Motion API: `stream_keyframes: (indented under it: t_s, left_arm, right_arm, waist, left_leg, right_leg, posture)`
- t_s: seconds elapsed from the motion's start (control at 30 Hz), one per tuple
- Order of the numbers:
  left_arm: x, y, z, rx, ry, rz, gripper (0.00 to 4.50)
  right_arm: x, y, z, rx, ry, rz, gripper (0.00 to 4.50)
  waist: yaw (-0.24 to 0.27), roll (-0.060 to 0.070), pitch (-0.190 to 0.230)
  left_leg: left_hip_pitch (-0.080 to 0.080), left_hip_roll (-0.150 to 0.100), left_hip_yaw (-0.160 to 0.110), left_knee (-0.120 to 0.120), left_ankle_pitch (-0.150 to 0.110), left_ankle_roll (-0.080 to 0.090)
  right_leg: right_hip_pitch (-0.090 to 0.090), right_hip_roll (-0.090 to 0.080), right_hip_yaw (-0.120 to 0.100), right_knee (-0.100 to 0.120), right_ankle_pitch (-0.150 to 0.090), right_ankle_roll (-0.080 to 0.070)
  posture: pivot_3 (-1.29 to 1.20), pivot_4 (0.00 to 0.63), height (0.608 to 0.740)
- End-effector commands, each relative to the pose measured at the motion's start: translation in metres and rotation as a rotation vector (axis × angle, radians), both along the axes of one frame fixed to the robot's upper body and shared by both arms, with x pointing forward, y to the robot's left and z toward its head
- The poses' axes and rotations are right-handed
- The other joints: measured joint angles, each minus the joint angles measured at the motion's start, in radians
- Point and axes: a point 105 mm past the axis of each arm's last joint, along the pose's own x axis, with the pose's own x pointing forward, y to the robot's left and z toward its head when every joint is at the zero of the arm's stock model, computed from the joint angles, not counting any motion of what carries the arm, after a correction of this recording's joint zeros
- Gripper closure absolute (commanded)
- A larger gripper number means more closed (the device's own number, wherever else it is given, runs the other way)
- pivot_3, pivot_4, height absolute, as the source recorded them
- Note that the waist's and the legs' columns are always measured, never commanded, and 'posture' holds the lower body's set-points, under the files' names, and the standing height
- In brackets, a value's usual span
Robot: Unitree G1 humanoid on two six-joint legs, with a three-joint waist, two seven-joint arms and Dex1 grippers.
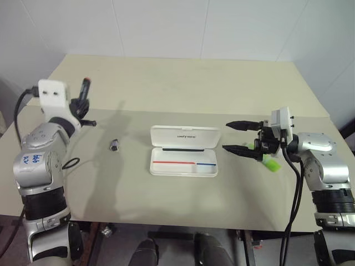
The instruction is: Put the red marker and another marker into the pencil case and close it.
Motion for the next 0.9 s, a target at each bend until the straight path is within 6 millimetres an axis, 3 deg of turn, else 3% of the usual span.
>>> stream_keyframes:
  t_s: [0.03, 0.23, 0.43, 0.57, 0.67, 0.9]
  left_arm:
    - [-0.008, -0.034, 0.031, 0.091, -0.072, -0.205, 3.88]
    - [-0.032, -0.110, 0.042, 0.231, -0.041, -0.660, 3.88]
    - [-0.072, -0.166, 0.010, 0.360, 0.084, -1.057, 3.88]
    - [-0.083, -0.183, -0.007, 0.415, 0.163, -1.165, 3.88]
    - [-0.083, -0.185, -0.028, 0.497, 0.257, -1.175, 3.88]
    - [-0.057, -0.179, -0.061, 0.593, 0.335, -1.081, 3.88]
  right_arm:
    - [-0.011, 0.003, 0.008, 0.027, -0.025, 0.026, 0.00]
    - [-0.006, 0.001, 0.006, 0.018, -0.034, -0.029, 0.00]
    - [-0.004, -0.013, 0.011, 0.012, -0.060, -0.074, 0.00]
    - [-0.004, -0.023, 0.008, -0.026, -0.069, -0.097, 0.00]
    - [-0.003, -0.029, 0.008, -0.037, -0.081, -0.131, 0.00]
    - [-0.004, -0.039, 0.006, -0.044, -0.087, -0.190, 0.00]
  waist:
    - [-0.001, 0.000, 0.000]
    - [-0.002, 0.000, 0.000]
    - [-0.002, 0.000, 0.001]
    - [-0.001, 0.000, 0.001]
    - [-0.004, 0.000, 0.001]
    - [-0.001, 0.000, 0.001]
  left_leg:
    - [0.000, 0.000, 0.000, 0.000, 0.000, 0.000]
    - [0.000, 0.000, 0.001, 0.000, 0.000, 0.000]
    - [0.000, 0.000, 0.002, -0.001, 0.000, 0.001]
    - [0.000, 0.000, 0.002, -0.001, -0.001, 0.001]
    - [0.000, 0.000, 0.002, 0.000, -0.001, 0.001]
    - [0.000, 0.000, 0.002, 0.000, -0.001, 0.002]
  right_leg:
    - [0.000, 0.000, 0.000, 0.000, 0.000, 0.000]
    - [0.000, 0.000, 0.000, 0.000, 0.000, 0.000]
    - [0.000, 0.000, 0.001, -0.001, -0.001, 0.000]
    - [0.000, 0.000, 0.001, -0.001, -0.001, 0.000]
    - [0.000, 0.001, 0.002, -0.001, -0.001, 0.000]
    - [0.000, 0.001, 0.002, -0.001, -0.001, 0.000]
  posture:
    - [0.00, 0.150, 0.740]
    - [0.00, 0.150, 0.740]
    - [0.00, 0.150, 0.740]
    - [0.00, 0.150, 0.740]
    - [0.00, 0.150, 0.740]
    - [0.00, 0.150, 0.740]
